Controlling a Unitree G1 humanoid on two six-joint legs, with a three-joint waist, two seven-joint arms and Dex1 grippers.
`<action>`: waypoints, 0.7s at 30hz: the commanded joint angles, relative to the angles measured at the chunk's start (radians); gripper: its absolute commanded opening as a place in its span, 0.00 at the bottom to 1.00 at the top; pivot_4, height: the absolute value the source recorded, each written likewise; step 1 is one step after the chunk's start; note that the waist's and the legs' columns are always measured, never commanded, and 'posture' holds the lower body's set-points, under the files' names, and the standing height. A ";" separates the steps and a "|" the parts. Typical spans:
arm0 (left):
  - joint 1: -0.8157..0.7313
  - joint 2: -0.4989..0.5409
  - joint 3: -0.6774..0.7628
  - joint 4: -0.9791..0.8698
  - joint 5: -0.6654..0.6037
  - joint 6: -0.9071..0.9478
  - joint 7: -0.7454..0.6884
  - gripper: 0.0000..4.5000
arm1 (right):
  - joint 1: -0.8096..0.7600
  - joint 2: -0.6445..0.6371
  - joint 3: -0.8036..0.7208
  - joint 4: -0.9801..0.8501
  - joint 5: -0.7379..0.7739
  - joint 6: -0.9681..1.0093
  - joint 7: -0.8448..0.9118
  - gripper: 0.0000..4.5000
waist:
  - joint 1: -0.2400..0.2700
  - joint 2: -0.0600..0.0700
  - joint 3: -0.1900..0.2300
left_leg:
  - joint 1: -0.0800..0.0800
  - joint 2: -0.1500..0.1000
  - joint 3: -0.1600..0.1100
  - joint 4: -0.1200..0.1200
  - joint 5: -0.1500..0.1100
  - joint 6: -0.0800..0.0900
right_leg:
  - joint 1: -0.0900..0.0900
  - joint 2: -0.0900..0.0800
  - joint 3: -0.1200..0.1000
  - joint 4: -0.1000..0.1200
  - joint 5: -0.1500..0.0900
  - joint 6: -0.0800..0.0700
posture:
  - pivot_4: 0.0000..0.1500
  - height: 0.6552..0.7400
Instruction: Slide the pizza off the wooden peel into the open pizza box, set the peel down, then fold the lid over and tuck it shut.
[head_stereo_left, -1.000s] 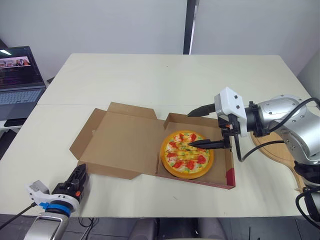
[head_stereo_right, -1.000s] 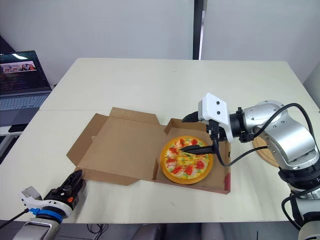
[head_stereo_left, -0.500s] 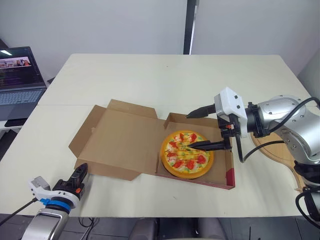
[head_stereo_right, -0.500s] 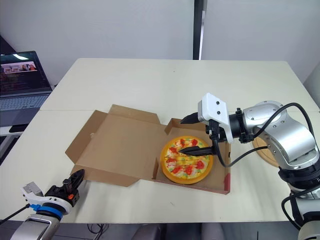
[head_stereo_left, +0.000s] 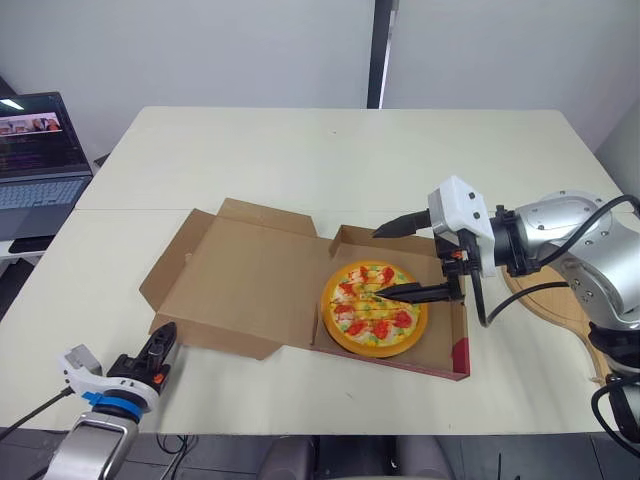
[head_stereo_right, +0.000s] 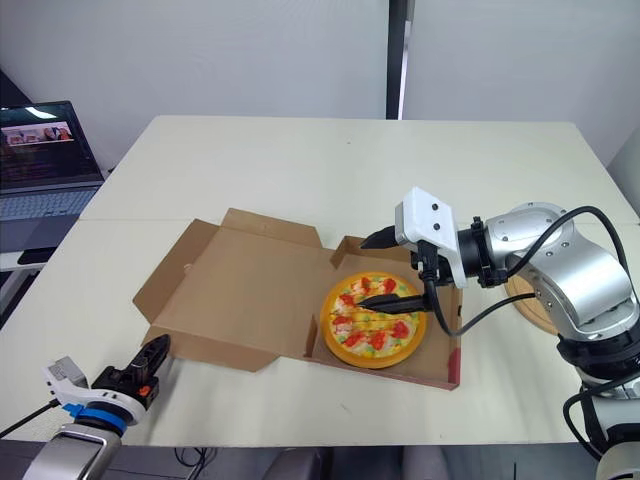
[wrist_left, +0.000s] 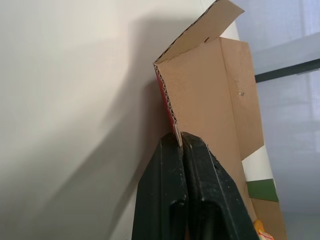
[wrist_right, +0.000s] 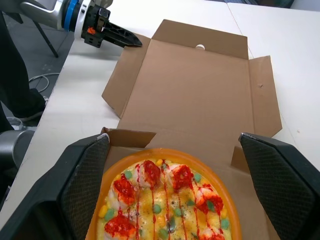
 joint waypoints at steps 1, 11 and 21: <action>-0.005 0.031 0.043 -0.020 0.010 0.003 -0.037 0.00 | 0.007 -0.011 -0.044 -0.023 -0.001 -0.015 -0.023 1.00 | 0.000 0.000 0.000 | 0.000 0.000 0.000 0.000 0.000 0.000 | 0.000 0.000 0.000 0.000 0.000 0.000 | 1.00 1.00; -0.104 0.174 0.116 -0.070 -0.021 0.018 -0.037 0.00 | 0.058 -0.072 -0.036 0.243 -0.316 -0.191 -0.225 0.71 | -0.002 -0.002 0.001 | 0.000 0.000 0.000 0.000 0.000 -0.001 | -0.001 0.000 0.000 0.000 0.000 0.000 | 1.00 1.00; -0.265 0.299 0.068 0.021 0.075 0.080 -0.127 0.00 | -0.031 -0.019 0.154 0.632 -0.656 -0.461 -0.274 0.00 | -0.011 -0.002 0.002 | 0.000 0.000 0.002 -0.001 0.000 -0.002 | -0.002 0.000 0.002 0.000 0.000 -0.001 | 1.00 1.00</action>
